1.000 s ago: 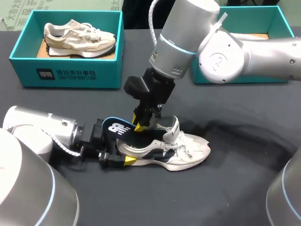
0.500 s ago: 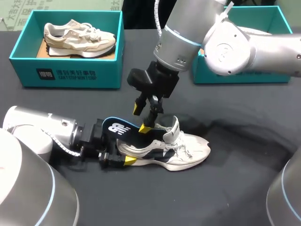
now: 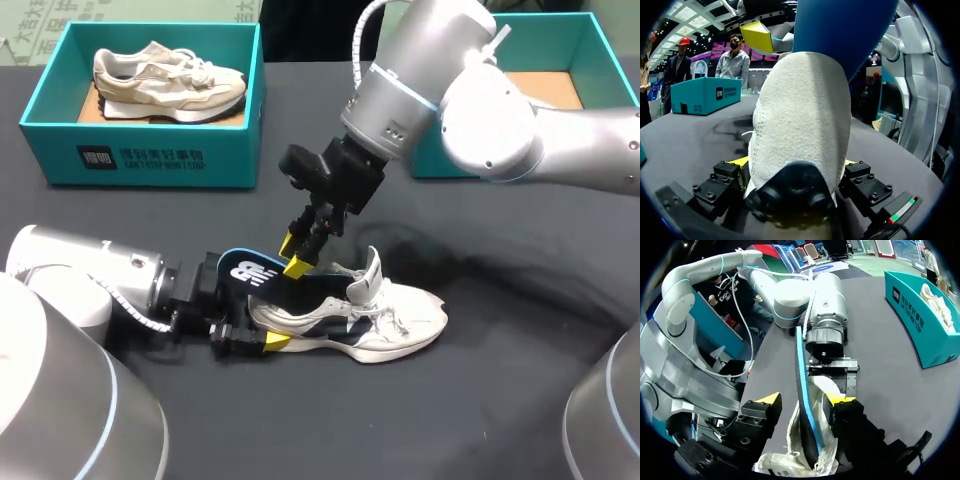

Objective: Take the shoe out of the shoebox, open the shoe tongue, remove and reinsert the insole, then place the shoe into the shoebox

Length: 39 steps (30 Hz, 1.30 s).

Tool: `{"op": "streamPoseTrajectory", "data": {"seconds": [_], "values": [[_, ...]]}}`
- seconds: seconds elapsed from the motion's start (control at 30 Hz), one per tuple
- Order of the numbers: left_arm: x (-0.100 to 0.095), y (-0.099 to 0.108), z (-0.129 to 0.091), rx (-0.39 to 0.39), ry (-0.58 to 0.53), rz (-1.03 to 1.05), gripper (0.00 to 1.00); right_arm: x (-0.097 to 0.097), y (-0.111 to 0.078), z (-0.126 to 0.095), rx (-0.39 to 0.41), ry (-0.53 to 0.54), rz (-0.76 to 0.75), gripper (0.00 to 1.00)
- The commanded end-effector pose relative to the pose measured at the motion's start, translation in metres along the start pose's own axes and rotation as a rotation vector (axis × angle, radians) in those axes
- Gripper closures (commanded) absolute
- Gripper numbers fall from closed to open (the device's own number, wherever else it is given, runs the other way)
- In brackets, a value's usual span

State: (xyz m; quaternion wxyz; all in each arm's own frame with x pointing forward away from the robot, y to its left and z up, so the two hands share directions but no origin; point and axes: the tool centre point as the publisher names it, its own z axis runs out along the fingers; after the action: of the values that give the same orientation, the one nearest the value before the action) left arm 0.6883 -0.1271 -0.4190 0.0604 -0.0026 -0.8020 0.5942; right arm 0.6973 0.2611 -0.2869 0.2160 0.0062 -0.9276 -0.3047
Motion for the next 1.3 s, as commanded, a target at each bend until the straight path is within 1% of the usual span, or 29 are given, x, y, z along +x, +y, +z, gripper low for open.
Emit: {"op": "streamPoseTrajectory", "data": {"seconds": [0.03, 0.17, 0.3, 0.53, 0.67, 0.87, 0.97, 1.0, 1.03, 1.07, 1.1, 1.3], "values": [[-0.001, 0.004, 0.003, -0.001, -0.001, 0.0, 1.0, 0.001, -0.001, 0.006, -0.013, 0.002, 0.015, 0.49], [-0.001, 0.004, 0.003, -0.001, -0.001, 0.0, 1.0, 0.001, -0.003, 0.012, -0.055, 0.021, 0.021, 0.5], [-0.001, 0.004, 0.003, -0.001, -0.001, 0.0, 1.0, -0.002, -0.004, 0.018, -0.082, 0.041, 0.035, 0.51], [-0.001, 0.004, 0.003, -0.001, -0.001, 0.0, 1.0, -0.005, -0.003, 0.026, -0.106, 0.064, 0.057, 0.55], [-0.001, 0.004, 0.003, -0.001, -0.001, 0.0, 1.0, -0.007, -0.006, 0.03, -0.122, 0.074, 0.063, 0.56], [-0.001, 0.004, 0.003, -0.001, -0.001, 0.0, 1.0, -0.009, -0.008, 0.034, -0.134, 0.093, 0.07, 0.62], [-0.001, 0.004, 0.003, -0.001, -0.001, 0.0, 1.0, -0.009, -0.008, 0.035, -0.142, 0.105, 0.079, 0.67], [-0.001, 0.004, 0.003, -0.001, -0.001, 0.0, 1.0, -0.009, -0.008, 0.035, -0.146, 0.108, 0.082, 0.7], [-0.001, 0.004, 0.003, -0.001, -0.001, 0.0, 1.0, -0.009, -0.008, 0.036, -0.149, 0.111, 0.085, 0.75], [-0.001, 0.004, 0.003, -0.001, -0.001, 0.0, 1.0, -0.009, -0.009, 0.036, -0.151, 0.112, 0.089, 0.93], [-0.001, 0.004, 0.003, -0.001, -0.001, 0.0, 1.0, -0.009, -0.009, 0.036, -0.152, 0.112, 0.089, 1.0], [-0.001, 0.004, 0.003, -0.001, -0.001, 0.0, 1.0, -0.003, -0.003, 0.034, -0.147, 0.116, 0.076, 1.0]]}}
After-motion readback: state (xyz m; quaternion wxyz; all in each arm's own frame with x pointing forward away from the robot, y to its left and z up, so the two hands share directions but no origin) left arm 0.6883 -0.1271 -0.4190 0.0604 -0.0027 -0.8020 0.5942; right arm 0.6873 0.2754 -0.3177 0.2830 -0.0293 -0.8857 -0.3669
